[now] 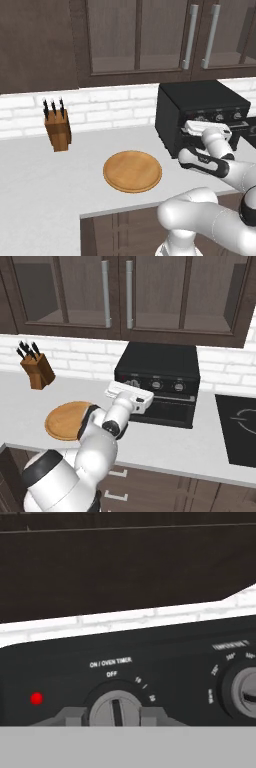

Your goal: Pick up the kebab skewer and baguette bread, and place them inside the toaster oven. Close the toaster oven door and start by setting the timer.

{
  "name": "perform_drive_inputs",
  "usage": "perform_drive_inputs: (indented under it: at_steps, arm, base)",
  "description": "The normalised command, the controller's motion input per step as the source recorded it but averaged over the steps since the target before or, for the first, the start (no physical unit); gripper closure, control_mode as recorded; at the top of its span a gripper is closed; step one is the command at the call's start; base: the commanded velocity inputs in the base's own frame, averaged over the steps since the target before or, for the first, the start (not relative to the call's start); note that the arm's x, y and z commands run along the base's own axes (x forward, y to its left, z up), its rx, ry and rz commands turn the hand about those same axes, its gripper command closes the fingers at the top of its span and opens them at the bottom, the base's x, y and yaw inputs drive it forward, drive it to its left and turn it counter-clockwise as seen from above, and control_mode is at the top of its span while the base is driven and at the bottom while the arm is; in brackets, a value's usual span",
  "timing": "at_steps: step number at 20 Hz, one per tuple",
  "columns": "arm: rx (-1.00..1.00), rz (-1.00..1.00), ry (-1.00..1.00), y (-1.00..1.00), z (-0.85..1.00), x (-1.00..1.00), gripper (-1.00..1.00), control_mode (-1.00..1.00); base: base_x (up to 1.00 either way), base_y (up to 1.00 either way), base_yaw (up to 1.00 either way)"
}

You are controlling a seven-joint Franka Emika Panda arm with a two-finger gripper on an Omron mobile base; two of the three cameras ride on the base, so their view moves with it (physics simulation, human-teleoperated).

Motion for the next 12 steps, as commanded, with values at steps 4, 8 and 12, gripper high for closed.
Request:
perform_drive_inputs:
  at_steps: [4,8,12]
  arm:
    - [0.00,0.00,-0.03,-0.19,0.32,-0.35,1.00,-1.00]
    - [0.00,0.00,-0.01,-0.16,0.36,-0.17,1.00,-1.00]
    - [0.00,0.00,0.00,-0.21,0.20,-0.02,1.00,-1.00]
  base:
    - [0.00,0.00,0.00]
    - [0.00,0.00,0.00]
    - [0.00,0.00,0.00]
